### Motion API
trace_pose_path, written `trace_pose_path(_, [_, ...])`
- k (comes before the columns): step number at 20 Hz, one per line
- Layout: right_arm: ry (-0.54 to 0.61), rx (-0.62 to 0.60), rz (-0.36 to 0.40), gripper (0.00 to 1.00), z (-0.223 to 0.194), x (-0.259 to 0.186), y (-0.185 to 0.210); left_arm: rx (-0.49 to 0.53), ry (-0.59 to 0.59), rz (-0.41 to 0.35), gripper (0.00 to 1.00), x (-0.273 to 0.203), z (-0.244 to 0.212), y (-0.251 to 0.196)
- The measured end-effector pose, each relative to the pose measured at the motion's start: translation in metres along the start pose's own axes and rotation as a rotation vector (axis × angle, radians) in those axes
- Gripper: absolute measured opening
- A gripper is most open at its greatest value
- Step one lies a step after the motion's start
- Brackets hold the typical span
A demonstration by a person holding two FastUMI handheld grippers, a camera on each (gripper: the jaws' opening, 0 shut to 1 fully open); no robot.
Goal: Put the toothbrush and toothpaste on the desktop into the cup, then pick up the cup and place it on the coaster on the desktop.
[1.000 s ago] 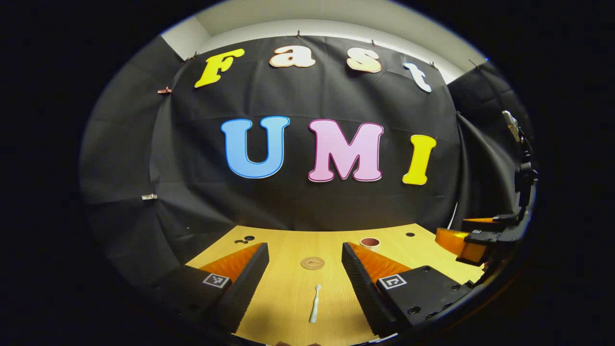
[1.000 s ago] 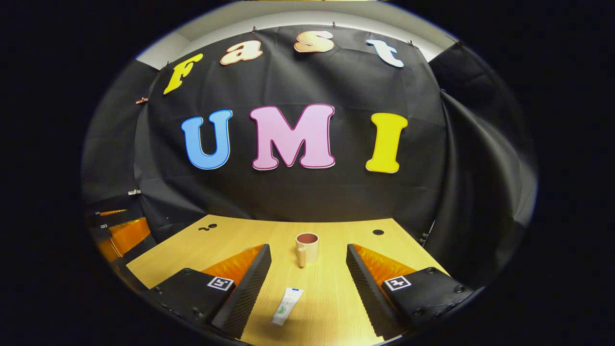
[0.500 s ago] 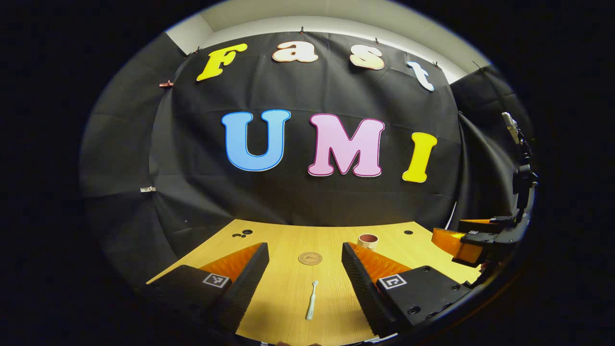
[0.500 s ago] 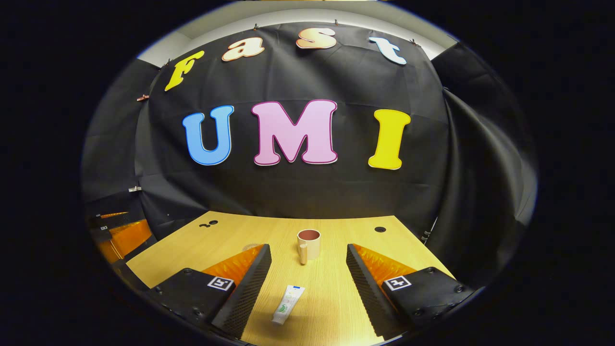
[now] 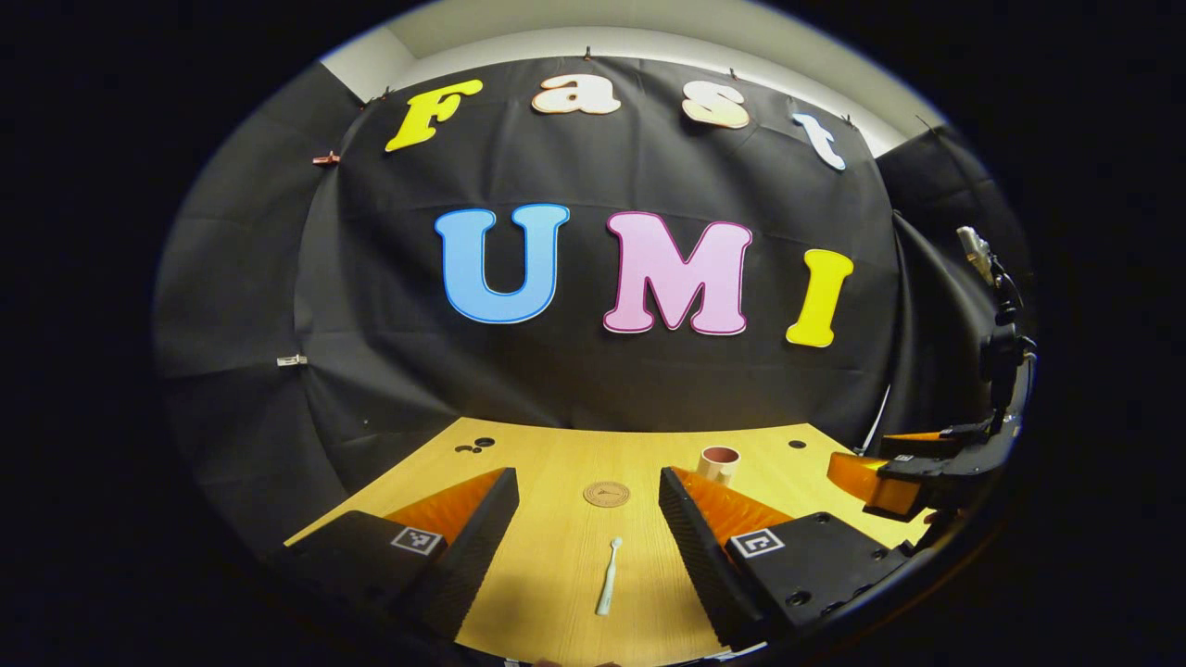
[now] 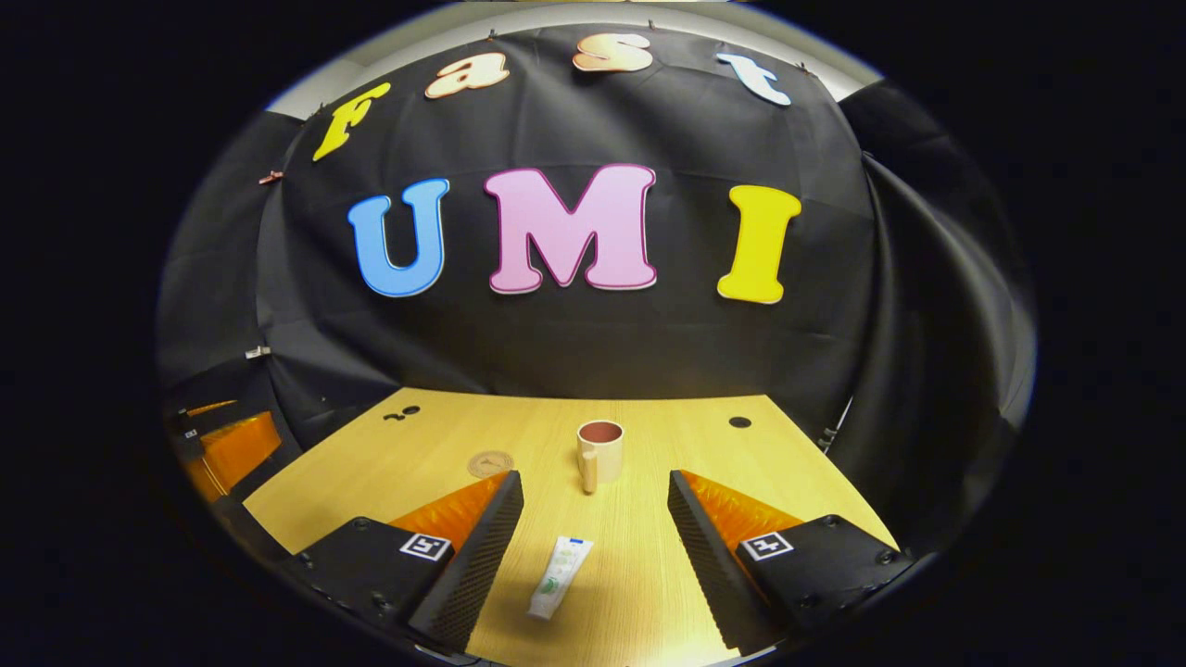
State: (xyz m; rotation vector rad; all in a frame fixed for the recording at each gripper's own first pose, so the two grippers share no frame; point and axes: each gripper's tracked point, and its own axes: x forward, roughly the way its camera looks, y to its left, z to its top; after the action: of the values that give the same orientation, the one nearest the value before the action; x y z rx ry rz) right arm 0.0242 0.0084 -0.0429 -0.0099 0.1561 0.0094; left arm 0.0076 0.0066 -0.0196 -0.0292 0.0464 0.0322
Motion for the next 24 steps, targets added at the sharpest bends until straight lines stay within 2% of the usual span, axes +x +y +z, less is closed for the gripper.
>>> trace_pose_path(9, [0.267,0.005,0.049,0.97,-0.068,0.035,0.014,0.009,0.059,0.07,0.97,0.005,-0.025,0.016])
trace_pose_path(16, [0.51,-0.037,0.144,0.98,-0.135,0.062,0.035,-0.011,0.112,0.152,0.97,0.014,-0.041,0.028])
trace_pose_path(24, [0.76,-0.047,0.169,0.99,-0.213,0.091,0.045,-0.013,0.194,0.237,0.97,0.017,-0.061,0.033])
